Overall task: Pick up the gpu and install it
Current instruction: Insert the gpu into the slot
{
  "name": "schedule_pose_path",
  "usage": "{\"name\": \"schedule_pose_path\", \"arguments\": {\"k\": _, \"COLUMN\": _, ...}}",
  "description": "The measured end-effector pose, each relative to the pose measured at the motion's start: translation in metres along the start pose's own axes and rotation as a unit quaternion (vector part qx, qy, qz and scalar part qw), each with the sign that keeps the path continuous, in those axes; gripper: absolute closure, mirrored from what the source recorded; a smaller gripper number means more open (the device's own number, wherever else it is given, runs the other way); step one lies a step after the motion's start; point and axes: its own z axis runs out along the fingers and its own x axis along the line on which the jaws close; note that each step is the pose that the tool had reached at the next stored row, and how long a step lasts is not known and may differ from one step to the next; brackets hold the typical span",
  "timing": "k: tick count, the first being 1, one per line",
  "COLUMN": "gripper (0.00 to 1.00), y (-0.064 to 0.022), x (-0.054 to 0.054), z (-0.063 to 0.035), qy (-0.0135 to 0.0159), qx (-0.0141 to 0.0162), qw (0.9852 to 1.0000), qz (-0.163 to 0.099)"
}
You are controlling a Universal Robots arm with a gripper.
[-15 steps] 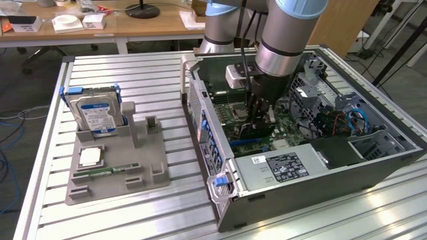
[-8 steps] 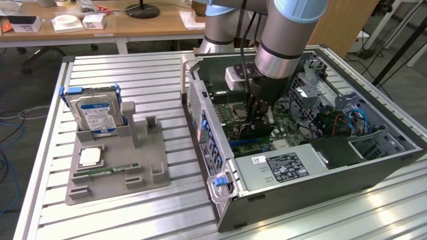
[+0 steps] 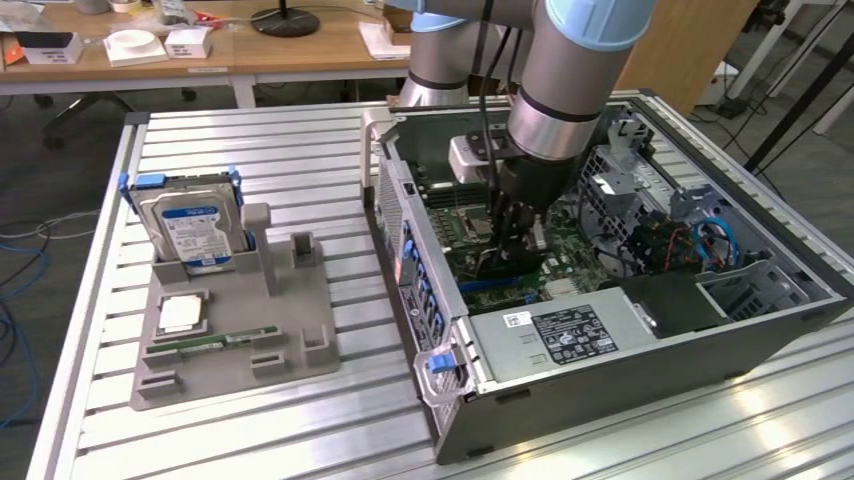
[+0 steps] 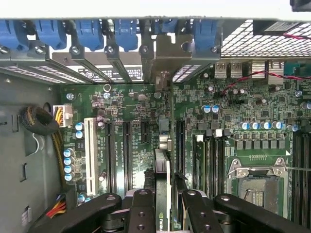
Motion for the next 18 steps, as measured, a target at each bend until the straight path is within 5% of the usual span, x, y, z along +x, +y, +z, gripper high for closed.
{"name": "schedule_pose_path", "arguments": {"k": 18, "gripper": 0.74, "y": 0.0, "x": 0.0004, "z": 0.0075, "qy": -0.0017, "qx": -0.0002, "qw": 1.0, "qz": 0.0}}
